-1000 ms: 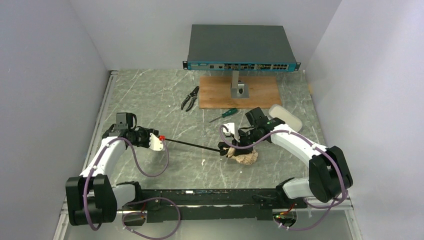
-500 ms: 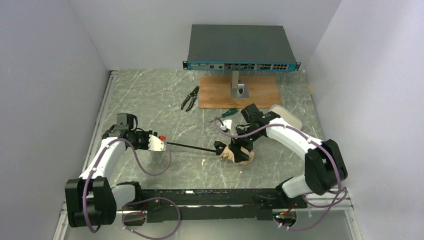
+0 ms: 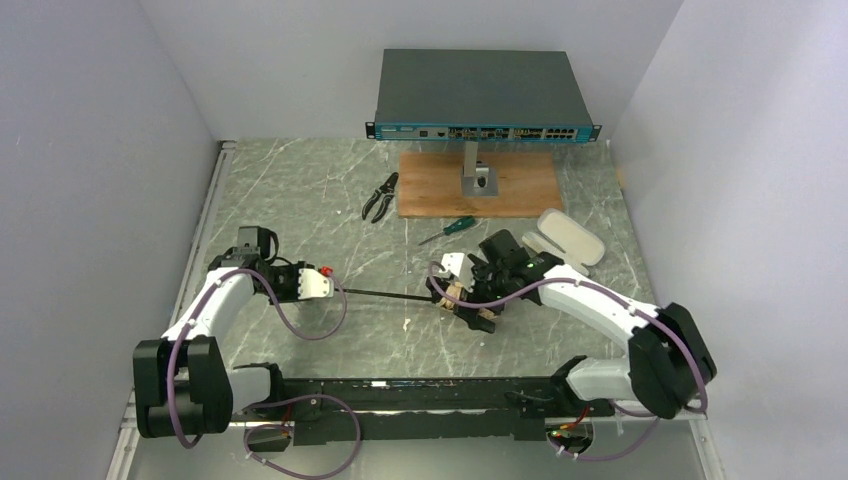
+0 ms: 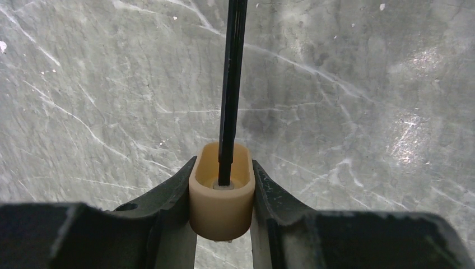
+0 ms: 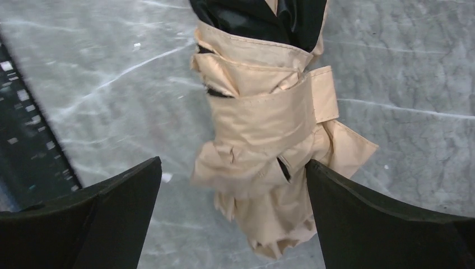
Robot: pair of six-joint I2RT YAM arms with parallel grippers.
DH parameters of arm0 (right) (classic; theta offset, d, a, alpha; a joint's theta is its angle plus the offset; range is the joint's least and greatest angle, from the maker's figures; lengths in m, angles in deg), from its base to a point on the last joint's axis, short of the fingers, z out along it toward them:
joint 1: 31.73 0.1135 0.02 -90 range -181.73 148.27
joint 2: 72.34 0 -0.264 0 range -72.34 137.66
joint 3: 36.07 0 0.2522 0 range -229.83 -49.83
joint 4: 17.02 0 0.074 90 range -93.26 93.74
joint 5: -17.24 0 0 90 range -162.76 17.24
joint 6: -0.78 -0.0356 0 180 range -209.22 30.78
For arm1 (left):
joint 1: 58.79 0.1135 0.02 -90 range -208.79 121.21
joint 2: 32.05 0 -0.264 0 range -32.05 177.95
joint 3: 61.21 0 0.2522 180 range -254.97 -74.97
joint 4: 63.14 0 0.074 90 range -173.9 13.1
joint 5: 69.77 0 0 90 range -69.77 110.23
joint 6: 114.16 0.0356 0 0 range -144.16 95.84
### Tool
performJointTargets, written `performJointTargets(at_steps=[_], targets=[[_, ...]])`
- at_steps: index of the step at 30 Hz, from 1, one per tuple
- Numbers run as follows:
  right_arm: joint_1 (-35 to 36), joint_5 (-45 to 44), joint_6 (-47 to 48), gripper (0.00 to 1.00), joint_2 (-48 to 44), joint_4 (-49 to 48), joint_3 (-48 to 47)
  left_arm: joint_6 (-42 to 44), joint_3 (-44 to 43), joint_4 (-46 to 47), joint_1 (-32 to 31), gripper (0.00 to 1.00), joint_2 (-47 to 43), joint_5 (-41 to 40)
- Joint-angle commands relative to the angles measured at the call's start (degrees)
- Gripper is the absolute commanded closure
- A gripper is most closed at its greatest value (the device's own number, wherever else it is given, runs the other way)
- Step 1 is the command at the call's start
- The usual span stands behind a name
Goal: Open the umbrella
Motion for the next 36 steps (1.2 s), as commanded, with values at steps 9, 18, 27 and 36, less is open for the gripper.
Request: performJointTargets(at_steps=[9, 18, 27, 36], targets=[[4.0, -6.4, -1.1, 0.79, 11.6, -15.2, 4.4, -7.4, 0.7, 2.5, -5.8, 1.0, -3.6, 2.3], [4.7, -0.9, 1.2, 1.0, 4.4, -12.8, 1.2, -21.8, 5.2, 13.1, -20.9, 1.0, -6.2, 2.9], [-7.7, -3.0, 12.5, 1.0, -1.4, -5.8, 7.6, -13.6, 6.4, 10.7, -7.8, 1.0, -4.6, -0.3], [-16.5, 0.8, 17.9, 1.0, 4.7, -0.1, 5.7, -9.4, 3.2, 10.2, -2.2, 1.0, 2.4, -5.2]])
